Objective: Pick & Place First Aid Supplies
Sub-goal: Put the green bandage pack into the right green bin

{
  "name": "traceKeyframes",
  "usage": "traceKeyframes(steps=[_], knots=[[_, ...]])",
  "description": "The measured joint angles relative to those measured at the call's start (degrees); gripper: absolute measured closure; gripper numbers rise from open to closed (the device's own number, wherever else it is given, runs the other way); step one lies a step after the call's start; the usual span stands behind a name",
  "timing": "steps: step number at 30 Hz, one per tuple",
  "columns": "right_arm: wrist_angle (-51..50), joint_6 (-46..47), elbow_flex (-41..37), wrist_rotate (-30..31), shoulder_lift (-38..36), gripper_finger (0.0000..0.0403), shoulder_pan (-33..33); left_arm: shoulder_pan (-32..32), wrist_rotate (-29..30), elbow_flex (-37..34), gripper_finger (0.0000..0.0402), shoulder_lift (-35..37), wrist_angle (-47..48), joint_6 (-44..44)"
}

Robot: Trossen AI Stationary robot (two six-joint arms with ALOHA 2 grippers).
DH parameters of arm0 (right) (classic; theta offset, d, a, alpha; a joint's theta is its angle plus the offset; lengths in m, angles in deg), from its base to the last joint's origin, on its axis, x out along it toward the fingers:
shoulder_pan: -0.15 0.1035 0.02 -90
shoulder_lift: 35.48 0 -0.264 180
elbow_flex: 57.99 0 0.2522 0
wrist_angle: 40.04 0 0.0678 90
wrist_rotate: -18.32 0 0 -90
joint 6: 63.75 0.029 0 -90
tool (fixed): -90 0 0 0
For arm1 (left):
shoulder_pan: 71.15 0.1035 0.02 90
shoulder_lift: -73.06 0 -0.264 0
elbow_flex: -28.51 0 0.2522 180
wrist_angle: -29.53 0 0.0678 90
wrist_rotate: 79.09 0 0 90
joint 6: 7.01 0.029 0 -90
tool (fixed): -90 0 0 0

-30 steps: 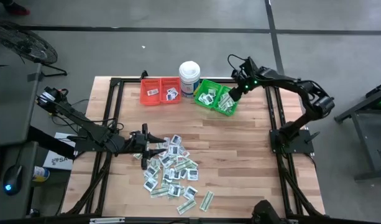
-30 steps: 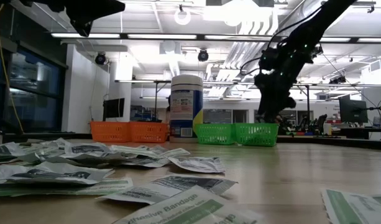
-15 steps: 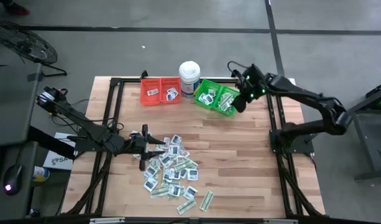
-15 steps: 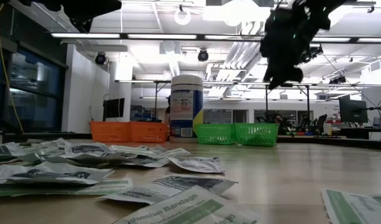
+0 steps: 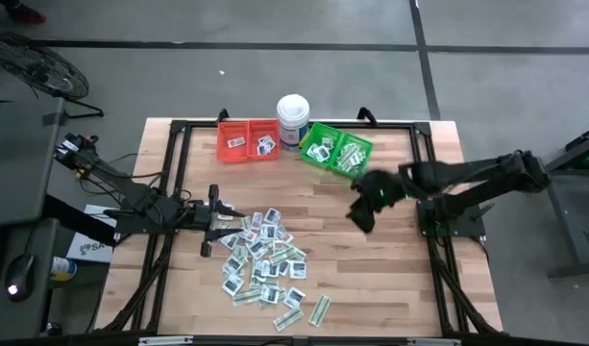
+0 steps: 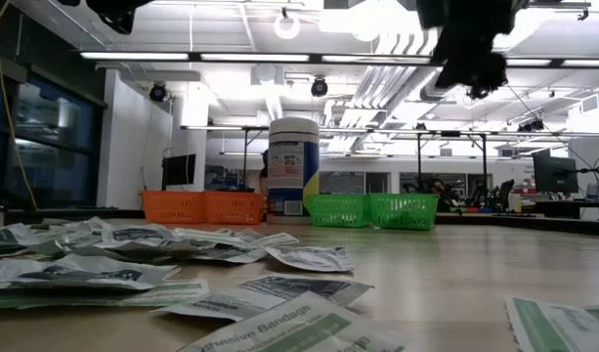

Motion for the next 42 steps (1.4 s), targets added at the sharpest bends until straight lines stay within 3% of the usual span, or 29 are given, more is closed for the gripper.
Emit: traceKeyframes(steps=[6, 10, 19, 22, 26, 34, 42], knots=[[9.78, 11.59, 0.0, 7.25, 4.66, 0.0242, 15.25, 0.02, -6.1, 0.0, 0.0239, 1.04, 0.33, 4.01], [17.48, 16.68, 0.02, 9.04, 11.33, 0.0243, 21.99, 0.02, -8.1, -0.72, 0.0239, 1.06, -1.14, 5.13], [34.2, 21.01, 1.35, 5.65, 27.98, 0.0246, 28.03, 0.02, -10.7, -14.93, 0.0239, 5.52, -22.32, 3.97], [34.28, 18.1, 5.1, 2.46, 33.11, 0.0251, 28.67, 0.02, -10.6, -18.34, 0.0239, 7.78, -27.28, 3.0], [31.61, 13.07, 11.71, 0.0, 39.69, 0.025, 29.21, 0.02, -10.58, -20.08, 0.0239, 10.52, -27.07, 2.81], [9.02, 3.96, 24.55, 4.09, 48.15, 0.0237, 29.53, 0.0, -10.6, -20.37, 0.0239, 11.92, -26.51, 2.72], [6.4, -1.82, 26.81, 1.14, 51.76, 0.0193, 29.53, 0.0, -11.11, -20.37, 0.0239, 11.9, -26.34, 2.57]])
